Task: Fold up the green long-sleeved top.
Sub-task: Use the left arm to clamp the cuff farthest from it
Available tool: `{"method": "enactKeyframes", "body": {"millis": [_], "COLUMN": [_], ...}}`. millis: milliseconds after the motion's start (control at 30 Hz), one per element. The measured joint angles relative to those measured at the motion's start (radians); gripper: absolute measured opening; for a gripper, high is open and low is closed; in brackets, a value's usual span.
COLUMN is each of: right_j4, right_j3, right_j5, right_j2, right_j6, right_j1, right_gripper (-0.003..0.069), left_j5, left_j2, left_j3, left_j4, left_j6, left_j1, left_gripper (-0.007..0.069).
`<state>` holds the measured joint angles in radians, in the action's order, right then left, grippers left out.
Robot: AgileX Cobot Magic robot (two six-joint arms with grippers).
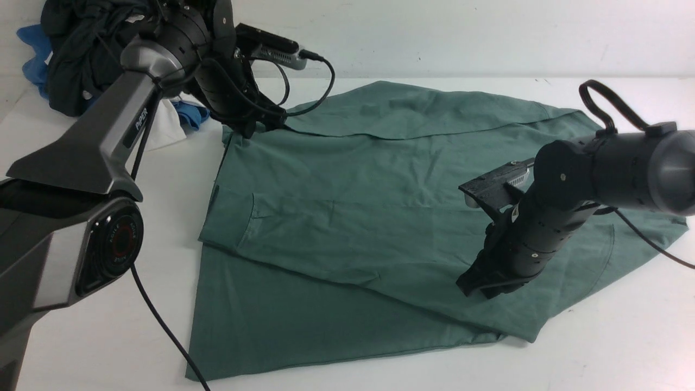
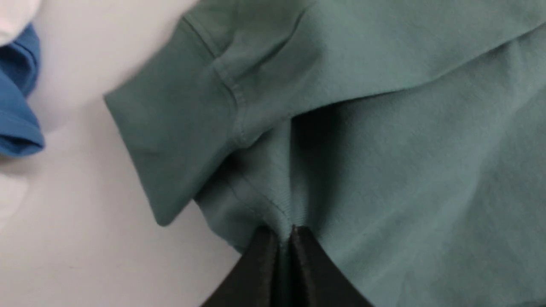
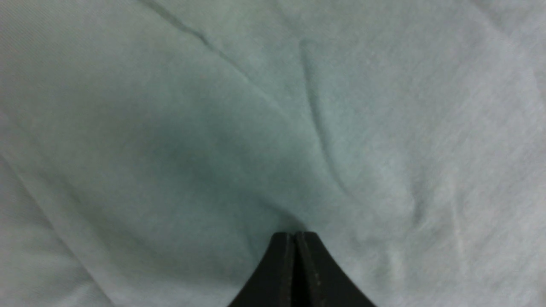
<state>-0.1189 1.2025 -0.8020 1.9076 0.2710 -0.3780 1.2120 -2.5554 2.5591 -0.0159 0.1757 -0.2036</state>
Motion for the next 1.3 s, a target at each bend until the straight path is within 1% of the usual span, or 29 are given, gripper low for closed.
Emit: {"method": "enactKeyframes", "body": {"millis": [133,233,300,367,400,467,500,567,600,633,667,700,733,767,800,833,900,1067,1167,1267,1300], "right_j4": [-0.016,-0.019,-0.029,-0.035,-0.043,-0.054,-0.055,-0.059,-0.062,-0.063,-0.064,-0.066,-0.066,-0.060,-0.046,-0.036,-0.006,0.006,0.007,0.007,0.007], "right_j3": [0.000,0.000,0.000,0.000,0.000,0.000,0.000,0.000,0.000,0.000,0.000,0.000,0.000,0.000,-0.002,-0.007,-0.026,-0.057,-0.080,-0.093,-0.095], "right_j5": [0.000,-0.002,-0.007,-0.010,-0.015,-0.022,-0.024,-0.026,-0.027,-0.028,-0.029,-0.031,-0.031,-0.031,-0.020,-0.005,0.045,0.083,0.105,0.121,0.124], "right_j2": [0.000,0.000,0.000,0.000,0.000,0.000,0.000,0.000,0.000,0.000,0.000,0.000,0.000,0.000,0.000,0.000,0.005,0.008,0.000,-0.012,-0.015], "right_j6": [0.000,0.000,0.000,0.000,0.000,0.000,0.000,0.000,0.000,0.000,0.000,0.000,-0.001,-0.001,-0.001,-0.001,-0.001,-0.022,-0.046,-0.052,-0.053], "right_j1": [0.000,0.000,0.000,0.000,0.000,0.000,0.000,0.000,0.000,0.000,0.000,0.000,0.000,0.000,0.000,0.000,0.000,0.000,0.000,0.000,0.000], "right_gripper": [-0.0008,-0.0008,-0.0008,-0.0008,-0.0008,-0.0006,-0.0006,-0.0006,-0.0006,-0.0006,-0.0006,-0.0006,-0.0006,-0.0006,-0.0006,-0.0006,-0.0006,-0.0003,-0.0003,-0.0003,-0.0002], "left_j5": [-0.020,-0.046,-0.072,-0.084,-0.102,-0.123,-0.123,-0.123,-0.123,-0.123,-0.123,-0.127,-0.132,-0.144,-0.159,-0.172,-0.218,-0.307,-0.307,-0.276,-0.269], "left_j2": [-0.041,-0.061,-0.061,-0.061,-0.060,-0.057,-0.057,-0.059,-0.069,-0.072,-0.085,-0.115,-0.126,-0.147,-0.165,-0.176,-0.183,-0.201,-0.200,-0.195,-0.188], "left_j3": [-0.008,-0.010,0.015,0.036,0.063,0.101,0.107,0.112,0.113,0.113,0.113,0.113,0.113,0.112,0.112,0.112,0.112,0.112,0.114,0.141,0.158], "left_j4": [-0.008,-0.009,0.005,0.016,0.033,0.044,0.044,0.044,0.044,0.044,0.045,0.051,0.056,0.060,0.066,0.068,0.072,0.060,0.016,-0.030,-0.041], "left_j6": [0.038,0.057,0.058,0.049,0.024,-0.021,-0.035,-0.043,-0.046,-0.046,-0.047,-0.054,-0.056,-0.062,-0.067,-0.074,-0.092,-0.107,-0.107,-0.107,-0.107], "left_j1": [0.000,0.001,0.001,0.001,0.001,0.001,0.001,0.001,0.002,0.002,0.002,0.004,0.006,0.010,0.015,0.019,0.028,0.042,0.049,0.056,0.059], "left_gripper": [0.0058,0.0178,0.0289,0.0339,0.0400,0.0453,0.0459,0.0448,0.0399,0.0381,0.0329,0.0218,0.0179,0.0102,0.0051,0.0030,0.0003,-0.0006,-0.0007,0.0008,0.0039]}}
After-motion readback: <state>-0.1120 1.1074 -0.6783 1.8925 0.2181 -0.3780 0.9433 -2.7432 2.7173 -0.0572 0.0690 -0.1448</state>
